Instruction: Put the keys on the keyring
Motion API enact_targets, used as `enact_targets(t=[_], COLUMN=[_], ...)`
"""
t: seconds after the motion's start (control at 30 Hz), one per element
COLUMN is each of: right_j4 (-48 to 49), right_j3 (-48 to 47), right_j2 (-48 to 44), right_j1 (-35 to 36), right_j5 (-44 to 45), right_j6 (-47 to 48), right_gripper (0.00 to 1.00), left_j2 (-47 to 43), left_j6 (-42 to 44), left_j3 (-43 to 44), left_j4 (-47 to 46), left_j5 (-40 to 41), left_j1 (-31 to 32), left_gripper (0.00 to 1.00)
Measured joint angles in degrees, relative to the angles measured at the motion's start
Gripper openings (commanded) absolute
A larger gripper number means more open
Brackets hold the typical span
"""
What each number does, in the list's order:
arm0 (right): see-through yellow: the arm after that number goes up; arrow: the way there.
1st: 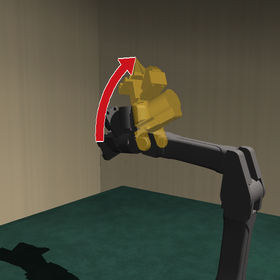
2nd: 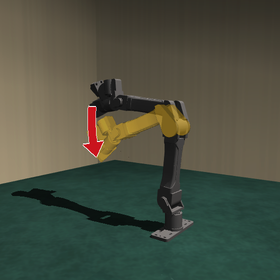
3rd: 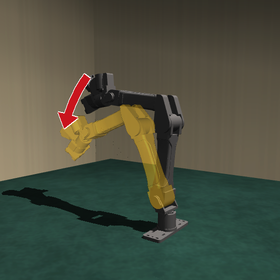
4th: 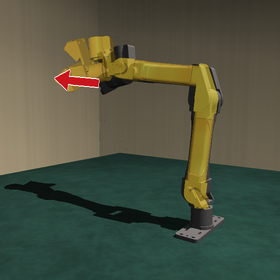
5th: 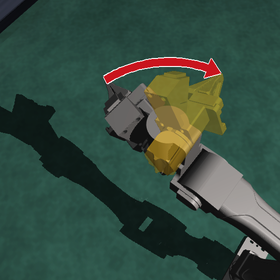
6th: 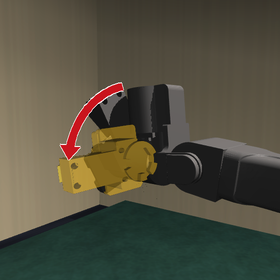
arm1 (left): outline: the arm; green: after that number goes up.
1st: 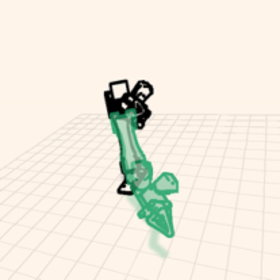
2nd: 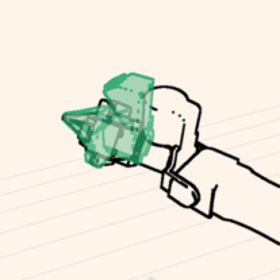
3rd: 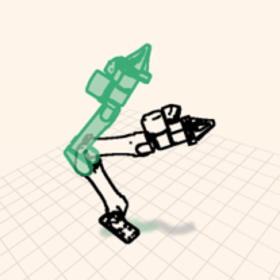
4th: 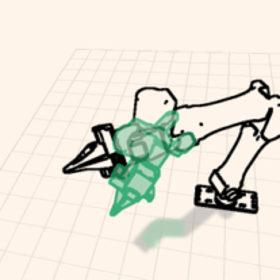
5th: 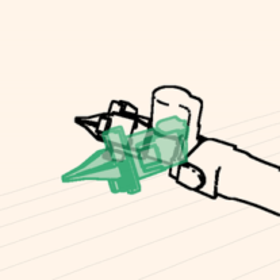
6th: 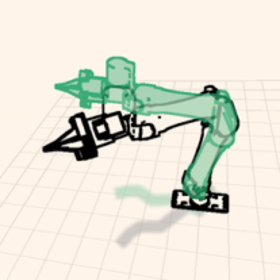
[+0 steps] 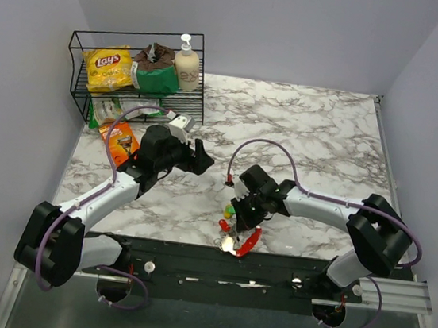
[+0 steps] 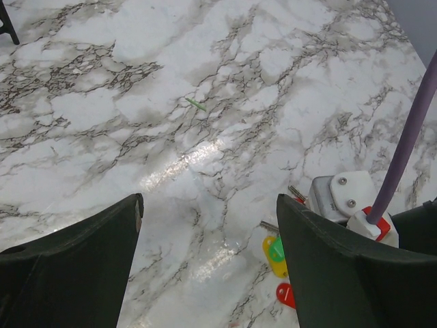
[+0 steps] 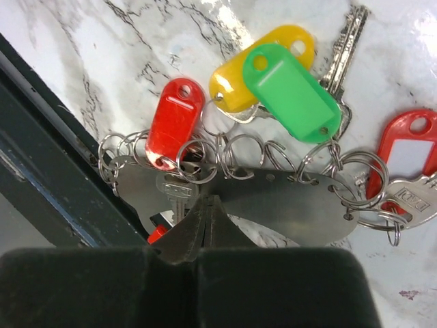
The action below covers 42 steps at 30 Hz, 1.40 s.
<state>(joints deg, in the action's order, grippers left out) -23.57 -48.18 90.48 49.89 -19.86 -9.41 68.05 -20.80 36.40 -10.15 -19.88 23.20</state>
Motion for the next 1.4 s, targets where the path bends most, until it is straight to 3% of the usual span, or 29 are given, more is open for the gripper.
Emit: enact_targets(t=[0.97,1.4], right_j4=[-7.9,-10.6], right_j3=[-0.7,-10.2], right_j2=[0.5,8.8], right_j1=[-0.4,-2.2], right_j5=[5.5,10.1], right_j6=[-5.7,-9.1], right_gripper=[0.01,0.00], left_j2=[2.3,1.7], left_j6=[-0.3,-0.4], left_j3=[0.0,0.1], left_j4=[-0.1,-0.1], left_j5=[-1.5,-1.7], left_j1=[0.0,0.0], left_gripper=[0.89,0.89])
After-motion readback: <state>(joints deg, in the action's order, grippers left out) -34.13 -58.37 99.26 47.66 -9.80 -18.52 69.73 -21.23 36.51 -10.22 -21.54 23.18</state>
